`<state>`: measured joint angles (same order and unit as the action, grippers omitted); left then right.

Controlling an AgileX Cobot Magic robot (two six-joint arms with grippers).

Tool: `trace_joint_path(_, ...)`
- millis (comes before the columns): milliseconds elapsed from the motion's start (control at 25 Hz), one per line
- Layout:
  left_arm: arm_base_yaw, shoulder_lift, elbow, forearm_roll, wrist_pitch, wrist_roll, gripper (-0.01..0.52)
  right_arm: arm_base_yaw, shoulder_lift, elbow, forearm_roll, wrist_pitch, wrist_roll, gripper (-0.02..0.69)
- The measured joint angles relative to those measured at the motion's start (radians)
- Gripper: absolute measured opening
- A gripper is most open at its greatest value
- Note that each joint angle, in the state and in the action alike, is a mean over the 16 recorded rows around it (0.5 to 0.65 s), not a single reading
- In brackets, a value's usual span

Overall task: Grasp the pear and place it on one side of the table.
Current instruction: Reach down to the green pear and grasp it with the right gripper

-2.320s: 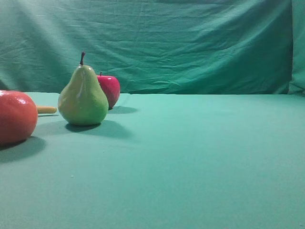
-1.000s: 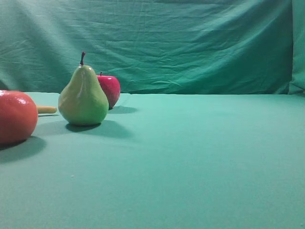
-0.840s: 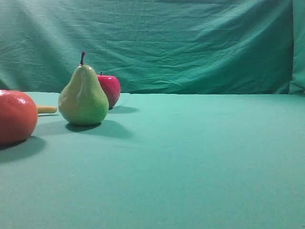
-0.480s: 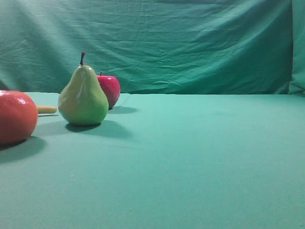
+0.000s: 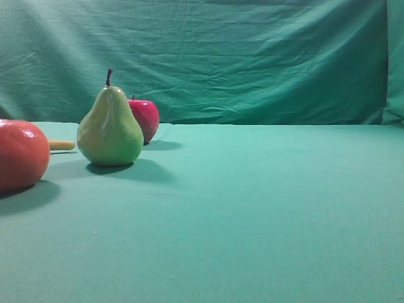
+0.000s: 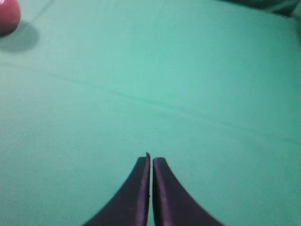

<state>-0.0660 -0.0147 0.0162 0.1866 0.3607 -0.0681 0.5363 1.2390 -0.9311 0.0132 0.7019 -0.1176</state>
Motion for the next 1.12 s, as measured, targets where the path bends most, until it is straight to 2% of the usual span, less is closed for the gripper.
trace_joint_path(200, 0.0, 0.0, 0.0, 0.0, 0.0, 0.0, 0.0, 0.063, 0.236, -0.212, 0.143, 0.035, -0.192, 0.134)
trace_joint_path(560, 0.0, 0.0, 0.0, 0.0, 0.0, 0.0, 0.0, 0.145, 0.548, -0.494, 0.362, 0.017, -0.524, 0.485)
trace_joint_path(760, 0.0, 0.0, 0.0, 0.0, 0.0, 0.0, 0.0, 0.186, 0.686, -0.611, 0.425, 0.001, -0.622, 0.624)
trace_joint_path(920, 0.0, 0.0, 0.0, 0.0, 0.0, 0.0, 0.0, 0.206, 0.781, -0.681, 0.439, -0.015, -0.64, 0.64)
trace_joint_path(1120, 0.0, 0.0, 0.0, 0.0, 0.0, 0.0, 0.0, 0.214, 0.863, -0.736, 0.441, -0.031, -0.642, 0.565)
